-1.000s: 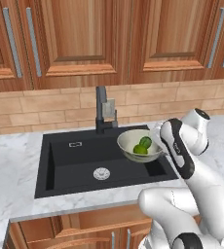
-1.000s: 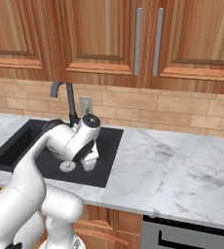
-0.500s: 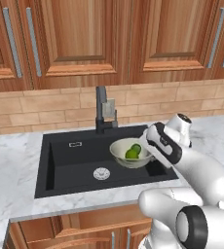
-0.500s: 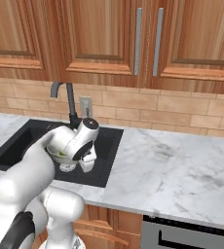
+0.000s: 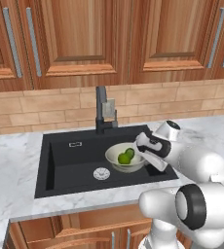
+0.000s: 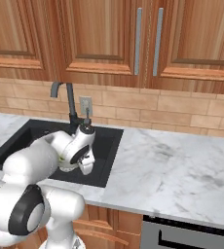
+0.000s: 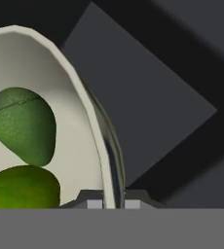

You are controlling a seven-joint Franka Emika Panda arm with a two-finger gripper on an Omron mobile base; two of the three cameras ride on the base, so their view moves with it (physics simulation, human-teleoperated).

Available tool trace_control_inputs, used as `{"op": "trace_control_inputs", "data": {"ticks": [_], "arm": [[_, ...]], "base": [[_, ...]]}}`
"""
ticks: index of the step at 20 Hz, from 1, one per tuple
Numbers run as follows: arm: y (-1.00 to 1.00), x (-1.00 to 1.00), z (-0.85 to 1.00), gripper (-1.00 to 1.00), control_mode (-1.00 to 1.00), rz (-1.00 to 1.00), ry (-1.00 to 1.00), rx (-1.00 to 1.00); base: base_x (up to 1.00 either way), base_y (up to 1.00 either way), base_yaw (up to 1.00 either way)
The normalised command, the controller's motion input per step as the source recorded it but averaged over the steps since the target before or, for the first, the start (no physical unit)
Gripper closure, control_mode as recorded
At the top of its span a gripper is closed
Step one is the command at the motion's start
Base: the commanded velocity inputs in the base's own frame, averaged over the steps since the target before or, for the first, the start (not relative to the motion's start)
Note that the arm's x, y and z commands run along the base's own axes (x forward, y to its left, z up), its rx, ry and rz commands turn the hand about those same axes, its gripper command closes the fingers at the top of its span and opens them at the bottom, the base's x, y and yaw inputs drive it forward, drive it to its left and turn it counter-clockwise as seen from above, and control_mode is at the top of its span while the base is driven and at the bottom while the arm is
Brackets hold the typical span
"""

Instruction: Dump the avocado and lime from the bowl so the bowl can be washed. Place the bowl in the sink after clearing the leftovers.

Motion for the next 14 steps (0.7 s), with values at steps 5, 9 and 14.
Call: {"op": "trace_control_inputs", "data": {"ticks": [5, 9, 14], "arm": [[0.0, 0.42, -0.04, 1.0, -1.0, -0.02, 0.0, -0.09], [0.0, 0.33, -0.09, 1.0, -1.0, -0.04, 0.0, -0.08], [0.0, 0.03, -0.01, 1.0, -1.0, 0.0, 0.0, -0.02]], "base": [[0.0, 0.0, 0.0], [0.0, 0.0, 0.0], [0.0, 0.0, 0.0]]}}
